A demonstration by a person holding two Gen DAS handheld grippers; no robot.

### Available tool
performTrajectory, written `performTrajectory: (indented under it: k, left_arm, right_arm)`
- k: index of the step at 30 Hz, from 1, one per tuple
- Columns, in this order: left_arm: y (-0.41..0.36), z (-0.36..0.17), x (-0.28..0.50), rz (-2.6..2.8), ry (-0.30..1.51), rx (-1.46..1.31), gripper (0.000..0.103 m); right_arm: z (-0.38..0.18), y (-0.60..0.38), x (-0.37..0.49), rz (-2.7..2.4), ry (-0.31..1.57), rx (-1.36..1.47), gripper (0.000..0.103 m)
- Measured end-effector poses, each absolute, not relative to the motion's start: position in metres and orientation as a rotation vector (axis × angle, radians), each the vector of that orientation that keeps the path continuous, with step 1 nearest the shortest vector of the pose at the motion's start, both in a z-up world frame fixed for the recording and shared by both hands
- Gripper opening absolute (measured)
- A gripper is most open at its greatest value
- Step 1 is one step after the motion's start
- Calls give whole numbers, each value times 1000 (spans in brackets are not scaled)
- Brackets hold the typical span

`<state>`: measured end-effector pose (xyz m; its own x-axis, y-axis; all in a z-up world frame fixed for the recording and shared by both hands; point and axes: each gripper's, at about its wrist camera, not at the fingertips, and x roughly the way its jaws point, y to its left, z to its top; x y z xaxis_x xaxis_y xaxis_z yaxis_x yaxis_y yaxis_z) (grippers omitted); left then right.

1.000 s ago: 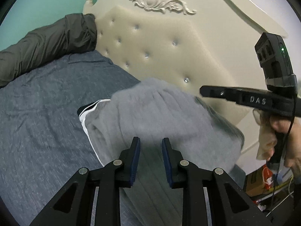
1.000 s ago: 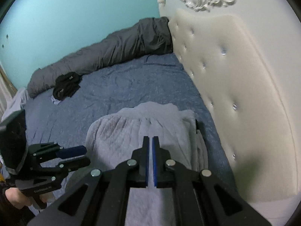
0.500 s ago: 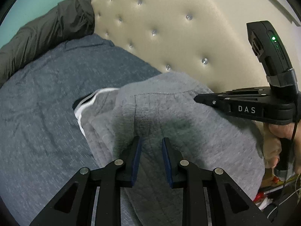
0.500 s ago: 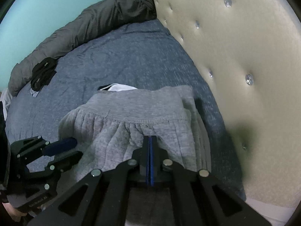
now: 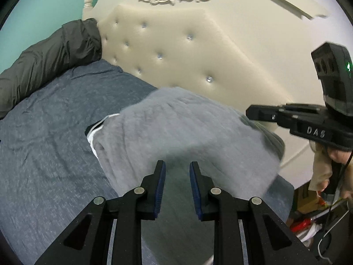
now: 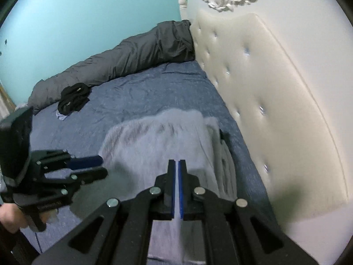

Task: Fold clothes
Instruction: 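Smooth the sweater on the stack with the right gripper while the left gripper presses it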

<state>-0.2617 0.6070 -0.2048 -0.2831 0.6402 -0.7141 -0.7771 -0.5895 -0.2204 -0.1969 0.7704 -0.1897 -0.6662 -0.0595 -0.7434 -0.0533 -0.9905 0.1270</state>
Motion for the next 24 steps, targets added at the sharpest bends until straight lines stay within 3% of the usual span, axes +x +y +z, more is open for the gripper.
performTrajectory:
  k: [15,24]
  left_arm:
    - [604,-249,-221,2016,175,-989,25]
    - [582,-222,-224,2065,162,-930,24]
  right_arm:
    - [-273,789,-157,-2942,-415,1245,0]
    - [-236,798,-138,-2999,-458,1075,0]
